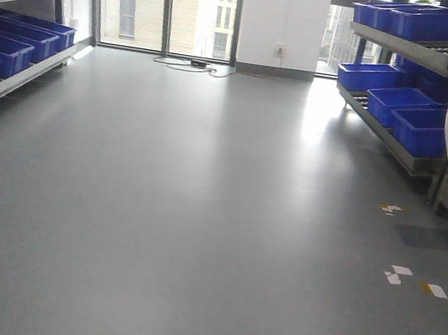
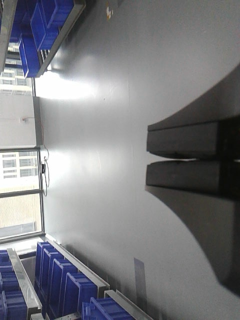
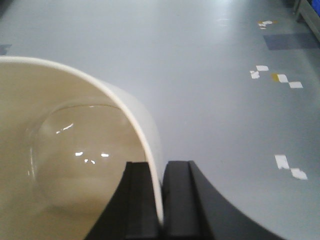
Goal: Move white bin to right shelf second layer
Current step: 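Drive across the room toward the windows carrying the bin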
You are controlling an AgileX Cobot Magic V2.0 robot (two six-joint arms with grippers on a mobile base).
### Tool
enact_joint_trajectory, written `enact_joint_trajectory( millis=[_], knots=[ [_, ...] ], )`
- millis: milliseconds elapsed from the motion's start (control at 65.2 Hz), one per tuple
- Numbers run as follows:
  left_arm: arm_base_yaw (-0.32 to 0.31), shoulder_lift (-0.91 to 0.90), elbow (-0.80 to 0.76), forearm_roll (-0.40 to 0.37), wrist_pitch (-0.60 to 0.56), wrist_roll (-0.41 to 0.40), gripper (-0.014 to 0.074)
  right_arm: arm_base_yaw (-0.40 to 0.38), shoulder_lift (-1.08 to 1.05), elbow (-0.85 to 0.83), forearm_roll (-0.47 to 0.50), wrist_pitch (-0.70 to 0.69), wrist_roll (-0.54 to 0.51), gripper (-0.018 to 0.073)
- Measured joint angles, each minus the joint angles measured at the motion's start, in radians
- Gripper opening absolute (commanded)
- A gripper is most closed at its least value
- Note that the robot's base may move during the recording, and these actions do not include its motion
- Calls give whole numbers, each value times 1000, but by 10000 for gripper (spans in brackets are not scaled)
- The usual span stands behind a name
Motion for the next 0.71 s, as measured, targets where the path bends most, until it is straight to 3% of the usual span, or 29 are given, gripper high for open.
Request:
enact_joint_trajectory(
  millis=[706],
  knots=[
    [0, 0, 0, 0, 0, 0, 85, 0, 0, 0, 0, 0, 0, 48]
  ],
)
